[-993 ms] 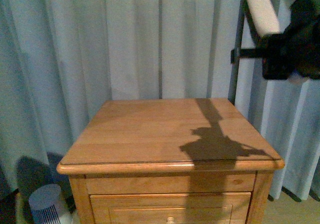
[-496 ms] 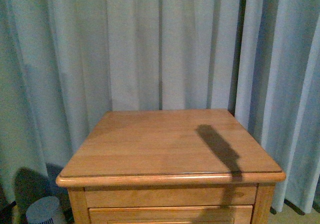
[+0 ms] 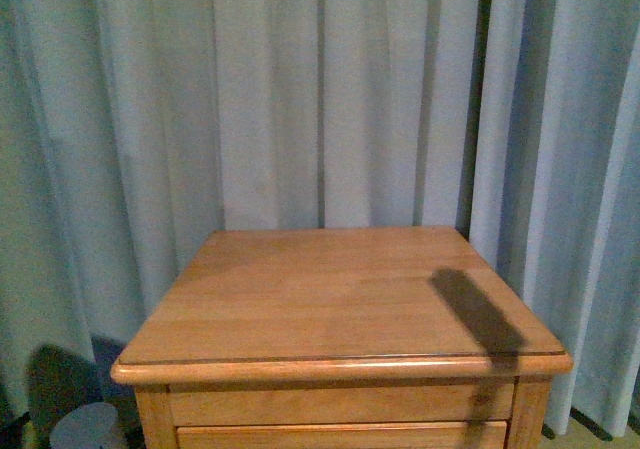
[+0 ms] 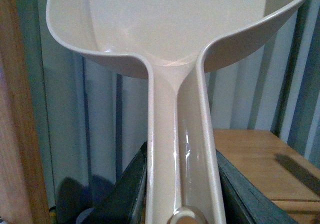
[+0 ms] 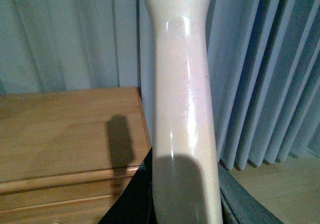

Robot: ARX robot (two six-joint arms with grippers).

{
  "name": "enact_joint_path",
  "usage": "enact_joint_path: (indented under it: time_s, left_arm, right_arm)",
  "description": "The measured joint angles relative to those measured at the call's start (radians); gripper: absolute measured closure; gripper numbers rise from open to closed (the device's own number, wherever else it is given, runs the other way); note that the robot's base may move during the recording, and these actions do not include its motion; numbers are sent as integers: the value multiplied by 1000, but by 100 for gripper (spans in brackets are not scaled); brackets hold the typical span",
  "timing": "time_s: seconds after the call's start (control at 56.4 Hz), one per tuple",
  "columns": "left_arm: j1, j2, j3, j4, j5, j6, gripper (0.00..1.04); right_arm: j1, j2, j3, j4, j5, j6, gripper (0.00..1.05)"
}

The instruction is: Clean up trash

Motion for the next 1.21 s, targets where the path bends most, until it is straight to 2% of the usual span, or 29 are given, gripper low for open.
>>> enact_joint_path:
  time_s: [1.205]
  left_arm:
    - [1,-5,-3,0,3,-6,77]
  right_arm:
    - [-5,2,0,-3,3,10,86]
